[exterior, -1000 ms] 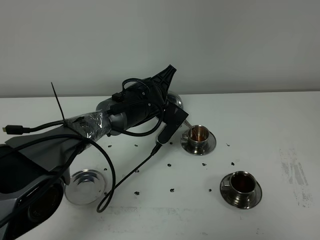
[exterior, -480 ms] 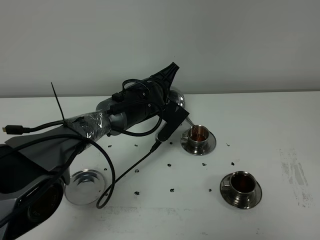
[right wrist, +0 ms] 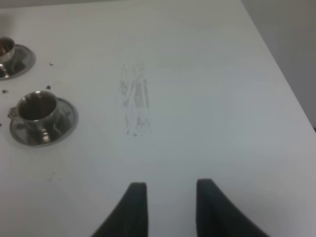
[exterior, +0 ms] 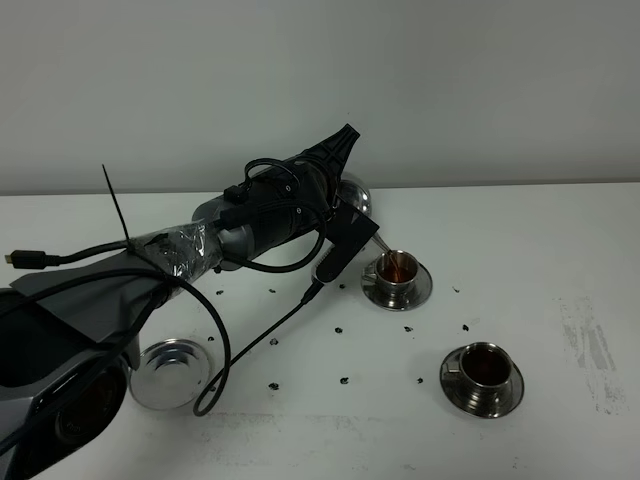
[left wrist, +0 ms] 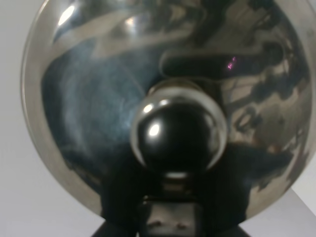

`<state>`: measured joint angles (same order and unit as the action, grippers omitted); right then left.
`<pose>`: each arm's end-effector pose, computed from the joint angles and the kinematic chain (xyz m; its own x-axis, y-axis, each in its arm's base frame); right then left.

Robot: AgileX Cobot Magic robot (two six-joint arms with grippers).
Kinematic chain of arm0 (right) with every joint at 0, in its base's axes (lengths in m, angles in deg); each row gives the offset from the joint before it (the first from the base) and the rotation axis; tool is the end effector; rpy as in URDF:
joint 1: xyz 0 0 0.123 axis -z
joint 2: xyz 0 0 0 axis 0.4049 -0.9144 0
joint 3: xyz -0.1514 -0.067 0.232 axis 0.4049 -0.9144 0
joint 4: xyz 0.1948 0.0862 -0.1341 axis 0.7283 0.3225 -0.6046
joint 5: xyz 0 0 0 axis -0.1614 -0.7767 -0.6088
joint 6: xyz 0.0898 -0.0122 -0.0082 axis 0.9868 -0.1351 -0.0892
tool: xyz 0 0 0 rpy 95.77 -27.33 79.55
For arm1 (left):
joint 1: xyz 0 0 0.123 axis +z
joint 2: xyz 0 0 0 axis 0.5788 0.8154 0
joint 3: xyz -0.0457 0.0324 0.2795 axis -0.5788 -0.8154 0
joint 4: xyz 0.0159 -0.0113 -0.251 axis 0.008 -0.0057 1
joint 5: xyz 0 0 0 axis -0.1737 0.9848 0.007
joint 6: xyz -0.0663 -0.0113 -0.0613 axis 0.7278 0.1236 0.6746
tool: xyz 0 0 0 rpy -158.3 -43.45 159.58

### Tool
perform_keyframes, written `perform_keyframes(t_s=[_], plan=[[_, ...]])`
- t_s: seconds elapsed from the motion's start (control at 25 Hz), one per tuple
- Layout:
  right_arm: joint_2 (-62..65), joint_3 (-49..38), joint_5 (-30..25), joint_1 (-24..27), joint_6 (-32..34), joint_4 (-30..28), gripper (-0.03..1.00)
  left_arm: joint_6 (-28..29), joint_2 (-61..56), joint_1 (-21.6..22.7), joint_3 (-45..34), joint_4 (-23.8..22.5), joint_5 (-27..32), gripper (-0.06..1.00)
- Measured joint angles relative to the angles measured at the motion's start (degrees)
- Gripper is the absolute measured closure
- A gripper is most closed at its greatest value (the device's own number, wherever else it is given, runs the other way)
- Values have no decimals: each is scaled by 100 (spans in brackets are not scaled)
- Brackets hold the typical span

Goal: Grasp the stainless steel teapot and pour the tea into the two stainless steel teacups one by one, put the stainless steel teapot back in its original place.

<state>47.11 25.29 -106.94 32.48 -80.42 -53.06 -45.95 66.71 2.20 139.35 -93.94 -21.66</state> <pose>-0.0112 -0.0029 0.2786 -0.4787 0.0357 -0.8773 0.1758 0.9828 -0.0559 0.4765 -0.2763 0.1787 0.4661 0.7325 0.4961 0.3271 -0.6637 0.6727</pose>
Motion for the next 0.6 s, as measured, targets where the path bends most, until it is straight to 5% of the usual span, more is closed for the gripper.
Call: perform_keyframes(t_s=[0.6], plan=[[0,0,0,0,0,0,74,0,0,0,0,-130,-109,74]])
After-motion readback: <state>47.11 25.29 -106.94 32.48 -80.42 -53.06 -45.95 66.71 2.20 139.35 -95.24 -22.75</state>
